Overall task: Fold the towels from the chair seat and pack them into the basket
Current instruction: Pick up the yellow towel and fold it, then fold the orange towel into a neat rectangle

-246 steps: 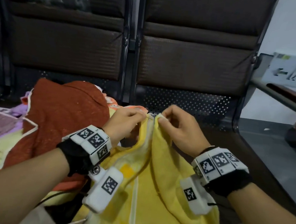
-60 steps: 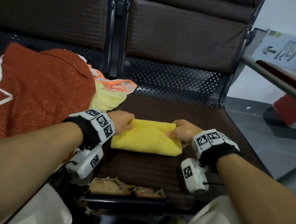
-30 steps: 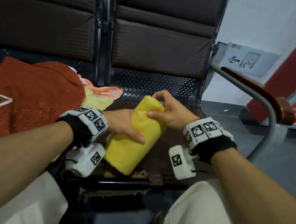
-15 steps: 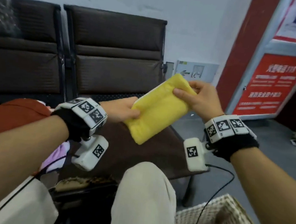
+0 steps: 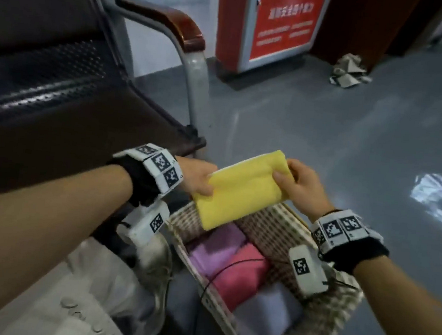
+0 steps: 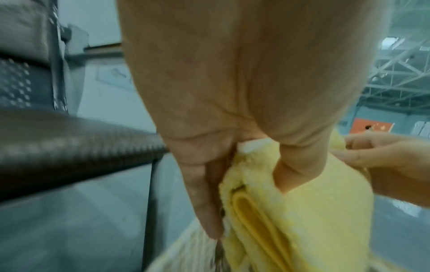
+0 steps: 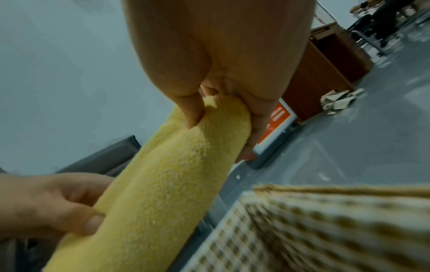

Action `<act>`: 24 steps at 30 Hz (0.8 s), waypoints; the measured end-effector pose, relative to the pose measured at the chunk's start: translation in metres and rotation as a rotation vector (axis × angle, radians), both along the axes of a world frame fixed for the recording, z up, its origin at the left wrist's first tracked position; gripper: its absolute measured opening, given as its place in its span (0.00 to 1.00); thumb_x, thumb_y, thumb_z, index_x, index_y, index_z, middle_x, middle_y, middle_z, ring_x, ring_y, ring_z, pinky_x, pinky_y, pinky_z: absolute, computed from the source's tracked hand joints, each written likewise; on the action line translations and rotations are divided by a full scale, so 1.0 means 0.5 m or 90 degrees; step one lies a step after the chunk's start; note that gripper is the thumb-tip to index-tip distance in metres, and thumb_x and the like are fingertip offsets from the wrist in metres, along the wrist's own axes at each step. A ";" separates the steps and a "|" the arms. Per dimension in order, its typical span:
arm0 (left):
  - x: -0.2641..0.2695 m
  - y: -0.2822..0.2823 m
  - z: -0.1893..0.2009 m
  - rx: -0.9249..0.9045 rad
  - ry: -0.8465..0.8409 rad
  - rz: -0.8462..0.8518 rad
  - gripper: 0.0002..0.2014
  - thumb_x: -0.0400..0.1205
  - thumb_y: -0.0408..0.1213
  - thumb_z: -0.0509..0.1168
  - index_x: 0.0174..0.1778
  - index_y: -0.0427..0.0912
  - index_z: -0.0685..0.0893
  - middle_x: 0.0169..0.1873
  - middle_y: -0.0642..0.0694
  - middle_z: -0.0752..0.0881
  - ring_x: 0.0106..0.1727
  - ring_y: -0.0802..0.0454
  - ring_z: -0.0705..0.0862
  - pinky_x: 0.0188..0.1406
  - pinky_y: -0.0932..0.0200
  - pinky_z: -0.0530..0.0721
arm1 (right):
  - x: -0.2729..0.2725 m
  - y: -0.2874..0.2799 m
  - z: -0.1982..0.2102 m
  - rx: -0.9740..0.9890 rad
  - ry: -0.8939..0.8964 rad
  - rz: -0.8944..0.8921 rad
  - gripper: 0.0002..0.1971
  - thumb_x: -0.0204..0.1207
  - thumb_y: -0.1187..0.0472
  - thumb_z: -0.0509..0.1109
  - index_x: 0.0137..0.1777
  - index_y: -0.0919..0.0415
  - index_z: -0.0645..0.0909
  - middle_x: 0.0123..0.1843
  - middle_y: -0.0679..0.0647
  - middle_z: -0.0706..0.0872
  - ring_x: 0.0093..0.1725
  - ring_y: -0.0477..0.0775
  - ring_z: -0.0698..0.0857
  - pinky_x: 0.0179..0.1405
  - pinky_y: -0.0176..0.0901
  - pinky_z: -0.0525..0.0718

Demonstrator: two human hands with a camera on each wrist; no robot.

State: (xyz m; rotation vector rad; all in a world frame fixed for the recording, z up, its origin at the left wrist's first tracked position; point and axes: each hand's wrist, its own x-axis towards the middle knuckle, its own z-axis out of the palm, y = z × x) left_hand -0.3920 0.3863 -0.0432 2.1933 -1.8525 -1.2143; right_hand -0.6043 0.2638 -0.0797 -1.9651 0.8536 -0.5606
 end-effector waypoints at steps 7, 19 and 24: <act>-0.059 0.014 -0.236 0.136 -0.058 -0.073 0.22 0.82 0.39 0.64 0.73 0.40 0.72 0.69 0.44 0.77 0.68 0.45 0.76 0.62 0.62 0.73 | -0.011 0.021 -0.184 -0.009 0.264 0.059 0.19 0.81 0.57 0.66 0.69 0.64 0.76 0.64 0.60 0.83 0.64 0.60 0.80 0.52 0.39 0.71; -0.004 0.043 -0.243 0.084 -0.058 0.107 0.16 0.82 0.39 0.63 0.66 0.48 0.80 0.64 0.46 0.83 0.63 0.49 0.82 0.57 0.61 0.79 | 0.107 0.020 -0.328 0.025 0.496 0.058 0.04 0.81 0.58 0.65 0.51 0.58 0.77 0.46 0.57 0.81 0.49 0.57 0.81 0.43 0.45 0.76; 0.041 0.072 -0.146 0.022 -0.054 0.132 0.11 0.83 0.40 0.62 0.59 0.49 0.84 0.57 0.49 0.86 0.58 0.52 0.83 0.50 0.64 0.77 | 0.143 0.040 -0.236 -0.094 0.436 0.155 0.11 0.79 0.64 0.65 0.58 0.63 0.83 0.58 0.59 0.86 0.59 0.58 0.83 0.55 0.41 0.77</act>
